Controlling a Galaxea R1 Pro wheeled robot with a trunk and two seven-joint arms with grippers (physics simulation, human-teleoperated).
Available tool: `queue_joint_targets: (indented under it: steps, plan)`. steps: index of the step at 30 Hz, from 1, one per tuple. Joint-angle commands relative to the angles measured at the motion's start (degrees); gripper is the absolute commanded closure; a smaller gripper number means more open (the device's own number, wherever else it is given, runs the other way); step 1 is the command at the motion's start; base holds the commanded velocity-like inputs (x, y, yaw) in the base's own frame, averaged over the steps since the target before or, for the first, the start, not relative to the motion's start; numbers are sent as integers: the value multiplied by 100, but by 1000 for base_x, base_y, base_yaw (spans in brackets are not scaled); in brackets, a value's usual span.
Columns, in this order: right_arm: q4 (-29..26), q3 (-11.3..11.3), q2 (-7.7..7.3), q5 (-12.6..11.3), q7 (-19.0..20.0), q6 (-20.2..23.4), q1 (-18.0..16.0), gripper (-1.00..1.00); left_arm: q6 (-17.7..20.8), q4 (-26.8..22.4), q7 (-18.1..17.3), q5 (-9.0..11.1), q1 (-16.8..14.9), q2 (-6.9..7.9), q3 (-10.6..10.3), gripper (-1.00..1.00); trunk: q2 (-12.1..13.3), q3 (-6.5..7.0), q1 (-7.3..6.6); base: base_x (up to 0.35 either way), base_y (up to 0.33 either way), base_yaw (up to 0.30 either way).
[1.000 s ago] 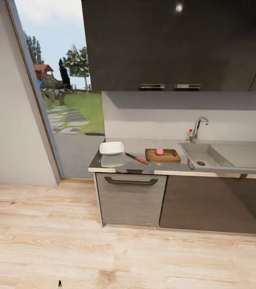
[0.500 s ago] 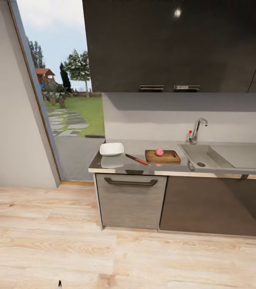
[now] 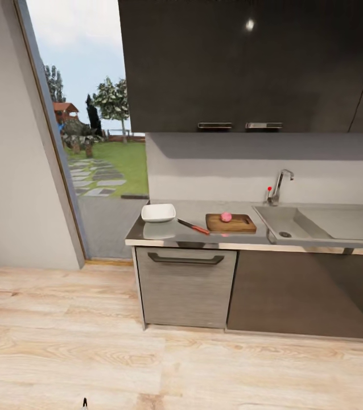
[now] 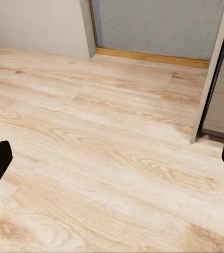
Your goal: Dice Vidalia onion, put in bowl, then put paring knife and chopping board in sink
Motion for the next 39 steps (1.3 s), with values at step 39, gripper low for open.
queue_joint_targets:
  steps: [39]
  plan:
    - [-4858, 372, 299, 676, -1957, 4357, -783, -100, 1722, 4, -92, -59, -9, -117, -297, -100, -527, -119, 286, 0, 0, 0]
